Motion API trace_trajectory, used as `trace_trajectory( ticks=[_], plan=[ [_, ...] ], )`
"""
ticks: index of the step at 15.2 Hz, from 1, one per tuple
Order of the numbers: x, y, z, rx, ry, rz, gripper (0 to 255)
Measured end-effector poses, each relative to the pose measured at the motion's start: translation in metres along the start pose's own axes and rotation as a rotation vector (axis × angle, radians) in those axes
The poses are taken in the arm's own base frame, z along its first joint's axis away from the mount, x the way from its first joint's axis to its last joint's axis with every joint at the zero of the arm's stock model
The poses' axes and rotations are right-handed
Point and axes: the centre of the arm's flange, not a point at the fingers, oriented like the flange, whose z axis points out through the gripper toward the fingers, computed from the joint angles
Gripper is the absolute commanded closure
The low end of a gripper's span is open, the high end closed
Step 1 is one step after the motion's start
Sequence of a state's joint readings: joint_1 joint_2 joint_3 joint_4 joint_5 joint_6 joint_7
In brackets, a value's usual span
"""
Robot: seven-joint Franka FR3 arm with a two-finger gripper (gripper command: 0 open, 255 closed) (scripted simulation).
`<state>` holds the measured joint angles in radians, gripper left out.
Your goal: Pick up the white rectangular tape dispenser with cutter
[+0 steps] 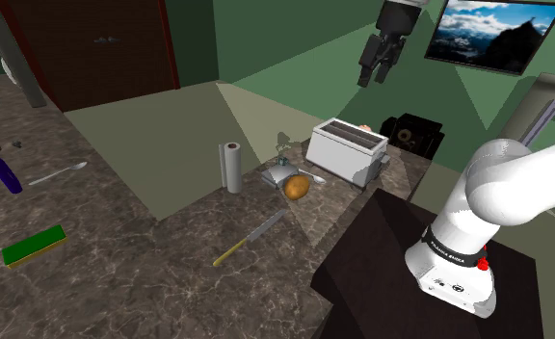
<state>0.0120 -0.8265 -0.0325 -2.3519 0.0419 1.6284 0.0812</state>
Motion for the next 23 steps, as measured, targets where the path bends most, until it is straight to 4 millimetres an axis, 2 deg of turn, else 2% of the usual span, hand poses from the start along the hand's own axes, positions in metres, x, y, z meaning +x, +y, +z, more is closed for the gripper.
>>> trace_trajectory(
  ticks=[2,6,23],
  plan=[
    [0.003,0.001,0.005,0.000,0.000,-0.001,0],
    [0.028,0.013,0.040,0.002,0.000,-0.009,0],
    [0.154,0.071,0.220,0.008,0.009,-0.049,0]
  ],
)
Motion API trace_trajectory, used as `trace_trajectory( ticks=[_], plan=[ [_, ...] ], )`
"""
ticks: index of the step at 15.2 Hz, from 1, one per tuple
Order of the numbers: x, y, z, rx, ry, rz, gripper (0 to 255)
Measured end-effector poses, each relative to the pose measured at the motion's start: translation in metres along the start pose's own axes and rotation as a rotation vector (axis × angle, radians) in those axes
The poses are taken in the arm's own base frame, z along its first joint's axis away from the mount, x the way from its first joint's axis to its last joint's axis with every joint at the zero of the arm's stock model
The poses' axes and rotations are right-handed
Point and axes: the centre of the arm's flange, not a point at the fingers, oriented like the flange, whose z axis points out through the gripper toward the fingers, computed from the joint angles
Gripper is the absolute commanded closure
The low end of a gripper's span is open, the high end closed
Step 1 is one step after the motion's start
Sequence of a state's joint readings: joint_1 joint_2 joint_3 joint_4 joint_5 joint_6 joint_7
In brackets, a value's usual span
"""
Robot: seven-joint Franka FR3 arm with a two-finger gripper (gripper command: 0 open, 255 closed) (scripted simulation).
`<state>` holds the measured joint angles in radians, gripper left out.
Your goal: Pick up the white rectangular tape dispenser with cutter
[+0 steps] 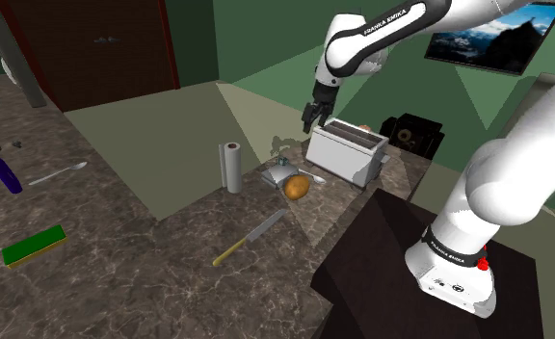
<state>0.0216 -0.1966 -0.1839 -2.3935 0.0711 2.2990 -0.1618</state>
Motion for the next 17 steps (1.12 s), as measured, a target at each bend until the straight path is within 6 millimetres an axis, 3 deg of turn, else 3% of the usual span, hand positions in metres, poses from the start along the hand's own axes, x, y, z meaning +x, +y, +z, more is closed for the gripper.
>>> trace_trajectory(
  ticks=[17],
  plan=[
    [0.121,0.055,0.172,0.004,0.009,-0.041,0]
  ],
)
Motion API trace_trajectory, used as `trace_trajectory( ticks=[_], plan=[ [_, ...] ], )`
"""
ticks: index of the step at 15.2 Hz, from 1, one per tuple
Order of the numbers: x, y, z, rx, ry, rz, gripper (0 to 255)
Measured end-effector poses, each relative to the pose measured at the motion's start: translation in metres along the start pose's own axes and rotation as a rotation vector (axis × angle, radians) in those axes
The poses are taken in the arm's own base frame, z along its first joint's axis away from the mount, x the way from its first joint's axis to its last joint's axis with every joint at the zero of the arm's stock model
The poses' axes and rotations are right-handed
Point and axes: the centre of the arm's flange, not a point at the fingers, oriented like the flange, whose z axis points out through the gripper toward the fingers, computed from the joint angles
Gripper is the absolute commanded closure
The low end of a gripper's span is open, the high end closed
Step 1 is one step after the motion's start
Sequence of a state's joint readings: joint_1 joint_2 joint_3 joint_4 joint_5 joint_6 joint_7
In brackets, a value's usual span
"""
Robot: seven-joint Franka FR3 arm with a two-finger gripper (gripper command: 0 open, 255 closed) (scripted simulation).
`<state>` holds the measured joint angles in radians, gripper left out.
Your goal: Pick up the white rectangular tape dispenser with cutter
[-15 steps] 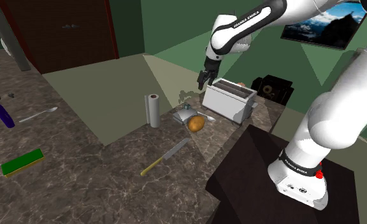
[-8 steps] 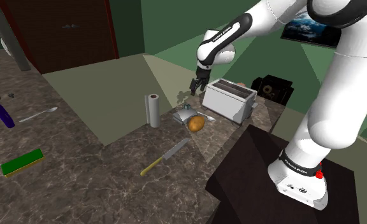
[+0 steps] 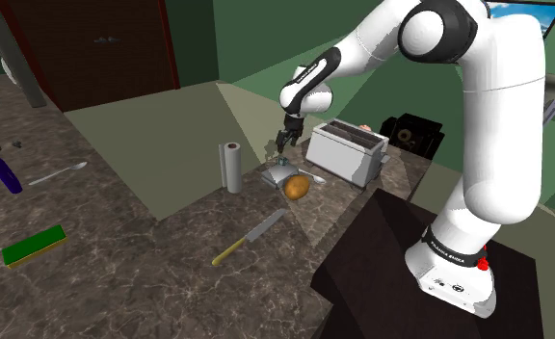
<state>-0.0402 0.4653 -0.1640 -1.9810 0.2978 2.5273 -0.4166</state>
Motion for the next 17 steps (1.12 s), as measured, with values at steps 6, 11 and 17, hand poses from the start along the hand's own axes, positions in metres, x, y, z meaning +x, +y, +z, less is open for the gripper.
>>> trace_trajectory(
  ticks=[6,11,17],
  plan=[
    [0.017,0.011,0.042,0.001,0.001,-0.005,0],
    [0.014,0.013,0.066,0.001,0.001,-0.005,255],
    [0.014,0.013,0.067,0.001,0.003,-0.005,255]
  ],
)
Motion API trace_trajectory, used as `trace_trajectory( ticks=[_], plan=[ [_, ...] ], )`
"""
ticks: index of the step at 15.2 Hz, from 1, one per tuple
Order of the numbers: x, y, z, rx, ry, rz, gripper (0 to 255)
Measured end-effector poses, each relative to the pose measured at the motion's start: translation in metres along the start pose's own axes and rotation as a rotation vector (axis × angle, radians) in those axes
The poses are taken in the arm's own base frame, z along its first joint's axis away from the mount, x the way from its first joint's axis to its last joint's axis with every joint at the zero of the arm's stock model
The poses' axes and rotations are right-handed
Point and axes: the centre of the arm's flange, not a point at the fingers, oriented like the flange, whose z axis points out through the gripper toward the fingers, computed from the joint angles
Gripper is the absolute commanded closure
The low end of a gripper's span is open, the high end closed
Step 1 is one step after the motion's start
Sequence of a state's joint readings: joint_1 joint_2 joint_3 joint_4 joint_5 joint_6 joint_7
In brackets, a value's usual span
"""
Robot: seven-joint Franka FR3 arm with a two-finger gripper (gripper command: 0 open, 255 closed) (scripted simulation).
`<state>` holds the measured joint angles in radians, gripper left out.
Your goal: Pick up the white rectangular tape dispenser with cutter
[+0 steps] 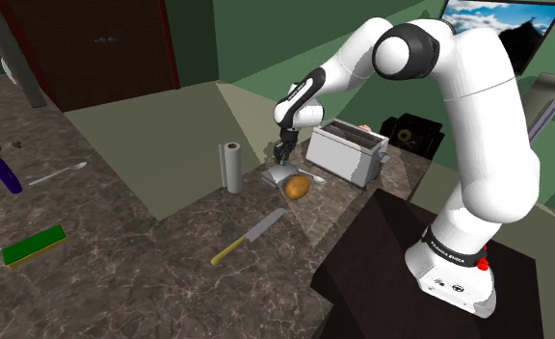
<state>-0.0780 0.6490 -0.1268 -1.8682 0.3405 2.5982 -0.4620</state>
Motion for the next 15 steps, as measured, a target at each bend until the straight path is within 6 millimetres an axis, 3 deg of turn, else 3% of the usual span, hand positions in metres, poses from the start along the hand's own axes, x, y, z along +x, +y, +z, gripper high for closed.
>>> trace_trajectory(
  ticks=[5,15],
  plan=[
    [0.000,0.000,-0.002,0.000,-0.001,0.000,255],
    [0.006,-0.004,-0.052,0.001,-0.002,0.000,255]
  ],
)
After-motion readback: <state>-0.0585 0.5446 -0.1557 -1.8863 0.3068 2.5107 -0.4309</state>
